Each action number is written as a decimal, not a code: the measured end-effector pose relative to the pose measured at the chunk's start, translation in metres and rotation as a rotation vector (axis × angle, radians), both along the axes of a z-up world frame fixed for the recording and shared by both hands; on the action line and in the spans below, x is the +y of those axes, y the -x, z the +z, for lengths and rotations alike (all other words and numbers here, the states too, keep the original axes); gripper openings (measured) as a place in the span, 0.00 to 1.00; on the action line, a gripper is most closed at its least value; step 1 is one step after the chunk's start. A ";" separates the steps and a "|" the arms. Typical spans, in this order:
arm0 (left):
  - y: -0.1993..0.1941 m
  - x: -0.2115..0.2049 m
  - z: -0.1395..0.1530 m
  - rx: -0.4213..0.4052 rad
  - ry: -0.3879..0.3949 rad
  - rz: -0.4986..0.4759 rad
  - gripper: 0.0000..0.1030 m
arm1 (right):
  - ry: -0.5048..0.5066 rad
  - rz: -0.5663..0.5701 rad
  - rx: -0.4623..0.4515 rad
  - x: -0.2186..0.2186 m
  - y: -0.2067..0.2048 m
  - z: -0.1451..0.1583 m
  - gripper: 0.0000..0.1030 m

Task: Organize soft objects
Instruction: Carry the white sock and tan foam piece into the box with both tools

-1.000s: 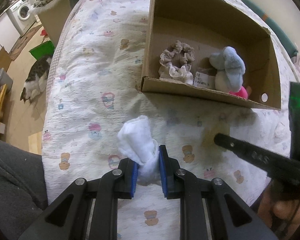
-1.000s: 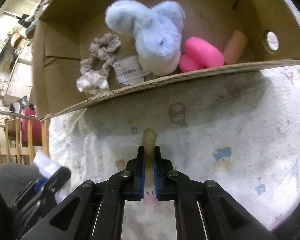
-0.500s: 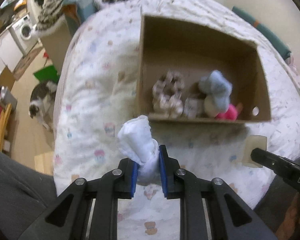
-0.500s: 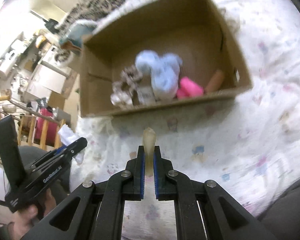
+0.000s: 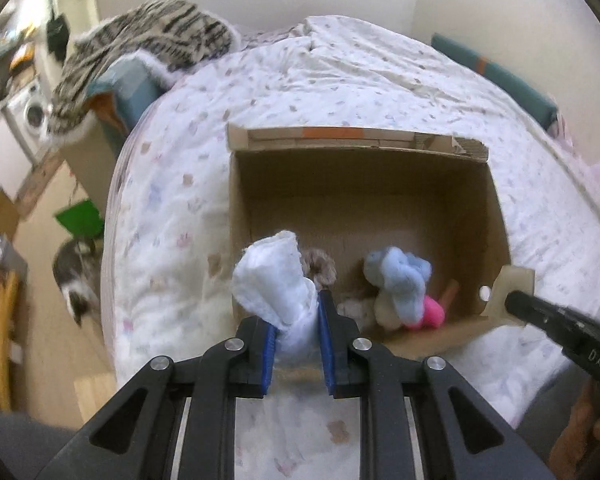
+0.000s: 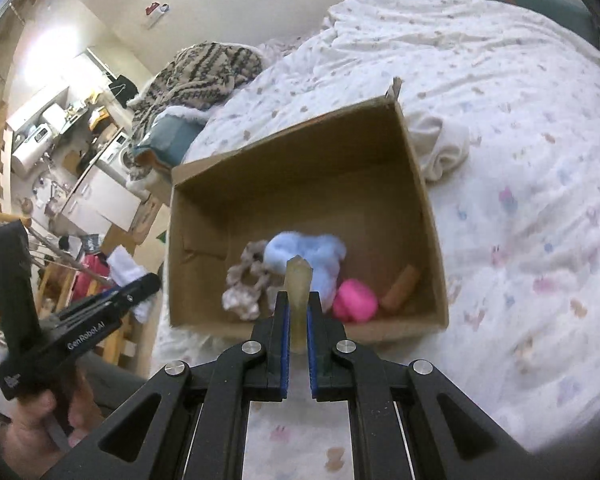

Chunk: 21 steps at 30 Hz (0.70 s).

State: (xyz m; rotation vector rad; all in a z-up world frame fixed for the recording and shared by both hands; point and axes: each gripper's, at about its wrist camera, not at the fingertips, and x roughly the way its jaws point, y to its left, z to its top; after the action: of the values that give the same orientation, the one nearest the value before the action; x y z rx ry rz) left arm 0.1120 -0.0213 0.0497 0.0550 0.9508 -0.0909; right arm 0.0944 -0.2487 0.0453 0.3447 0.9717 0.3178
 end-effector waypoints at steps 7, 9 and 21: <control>-0.027 -0.007 -0.026 0.007 -0.007 -0.006 0.17 | 0.086 0.003 -0.004 0.003 -0.024 -0.014 0.09; -0.032 -0.005 -0.037 0.034 0.028 0.006 0.17 | 0.095 0.002 0.014 0.005 -0.030 -0.023 0.09; -0.037 -0.007 -0.062 0.078 0.060 0.017 0.17 | 0.092 0.001 0.069 0.007 -0.037 -0.043 0.09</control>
State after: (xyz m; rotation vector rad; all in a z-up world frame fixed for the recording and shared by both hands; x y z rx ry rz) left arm 0.1492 -0.0283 -0.0120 -0.0121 1.0262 -0.1059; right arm 0.1310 -0.2414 0.0019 0.2728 1.0511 0.2629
